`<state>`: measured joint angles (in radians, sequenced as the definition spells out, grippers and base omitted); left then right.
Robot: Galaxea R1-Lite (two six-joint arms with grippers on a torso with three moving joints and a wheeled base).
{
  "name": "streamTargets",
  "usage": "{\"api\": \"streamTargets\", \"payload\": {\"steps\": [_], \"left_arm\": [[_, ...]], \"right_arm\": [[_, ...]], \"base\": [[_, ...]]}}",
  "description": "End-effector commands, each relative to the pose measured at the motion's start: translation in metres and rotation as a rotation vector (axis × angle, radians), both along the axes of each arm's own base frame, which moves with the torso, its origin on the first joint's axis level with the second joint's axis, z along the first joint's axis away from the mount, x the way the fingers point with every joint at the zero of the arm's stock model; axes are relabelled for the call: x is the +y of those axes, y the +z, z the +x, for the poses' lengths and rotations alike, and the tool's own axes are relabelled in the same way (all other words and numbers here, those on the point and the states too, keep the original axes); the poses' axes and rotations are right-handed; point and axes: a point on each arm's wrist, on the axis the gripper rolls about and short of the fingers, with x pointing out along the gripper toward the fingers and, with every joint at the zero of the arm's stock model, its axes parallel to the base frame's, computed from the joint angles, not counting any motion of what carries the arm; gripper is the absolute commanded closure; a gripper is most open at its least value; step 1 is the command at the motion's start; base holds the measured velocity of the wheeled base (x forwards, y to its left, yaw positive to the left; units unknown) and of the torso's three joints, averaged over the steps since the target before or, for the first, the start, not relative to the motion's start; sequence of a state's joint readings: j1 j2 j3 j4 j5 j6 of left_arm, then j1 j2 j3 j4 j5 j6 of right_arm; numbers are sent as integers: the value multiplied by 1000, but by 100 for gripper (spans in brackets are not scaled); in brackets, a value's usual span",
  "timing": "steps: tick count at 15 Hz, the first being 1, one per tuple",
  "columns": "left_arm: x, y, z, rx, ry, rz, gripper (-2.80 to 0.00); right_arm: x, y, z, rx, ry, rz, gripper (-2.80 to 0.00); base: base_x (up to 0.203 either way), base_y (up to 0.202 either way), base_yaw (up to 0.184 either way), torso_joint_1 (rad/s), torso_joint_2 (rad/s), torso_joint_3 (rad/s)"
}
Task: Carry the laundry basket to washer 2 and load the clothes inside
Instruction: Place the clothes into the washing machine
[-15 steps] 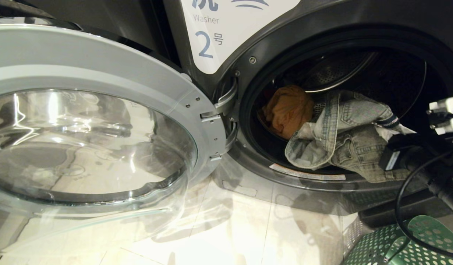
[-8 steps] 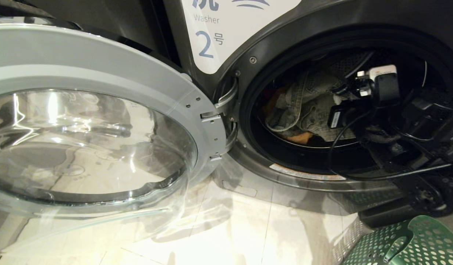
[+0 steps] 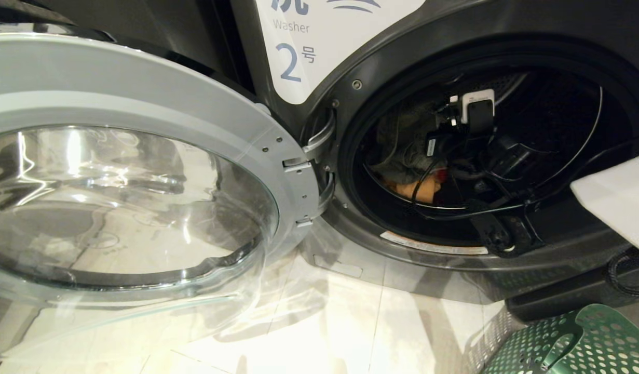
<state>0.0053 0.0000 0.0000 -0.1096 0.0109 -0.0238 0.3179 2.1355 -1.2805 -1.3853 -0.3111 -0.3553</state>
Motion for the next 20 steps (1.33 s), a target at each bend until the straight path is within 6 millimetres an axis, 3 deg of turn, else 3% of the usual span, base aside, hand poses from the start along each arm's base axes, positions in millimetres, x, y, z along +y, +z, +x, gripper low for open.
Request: {"api": "streamTargets", "payload": {"steps": [1, 4, 7, 9, 11, 13, 19, 20], "left_arm": [[0, -11, 3, 39, 1, -1, 0], [0, -11, 3, 39, 4, -1, 0], [0, -11, 3, 39, 1, -1, 0], [0, -11, 3, 39, 2, 0, 0], [0, -11, 3, 39, 1, -1, 0], [0, -11, 3, 39, 1, -1, 0], [0, -11, 3, 39, 1, -1, 0], [0, -11, 3, 39, 1, -1, 0]], "right_arm": [[2, -18, 21, 6, -15, -5, -280], [2, -34, 33, 36, -66, -11, -280], [2, -33, 32, 37, -68, -2, -280], [-1, -19, 23, 17, -64, 11, -280], [-7, -10, 4, 40, -58, 7, -280], [-16, -3, -29, 102, -31, 24, -280], [-33, -23, -130, 290, 52, 37, -280], [-34, -30, -141, 324, 62, 32, 0]], "base": [[0, 0, 0, 0, 0, 0], [0, 0, 0, 0, 0, 0], [0, 0, 0, 0, 0, 0], [0, 0, 0, 0, 0, 0], [0, 0, 0, 0, 0, 0], [0, 0, 0, 0, 0, 0], [0, 0, 0, 0, 0, 0], [0, 0, 0, 0, 0, 0]]}}
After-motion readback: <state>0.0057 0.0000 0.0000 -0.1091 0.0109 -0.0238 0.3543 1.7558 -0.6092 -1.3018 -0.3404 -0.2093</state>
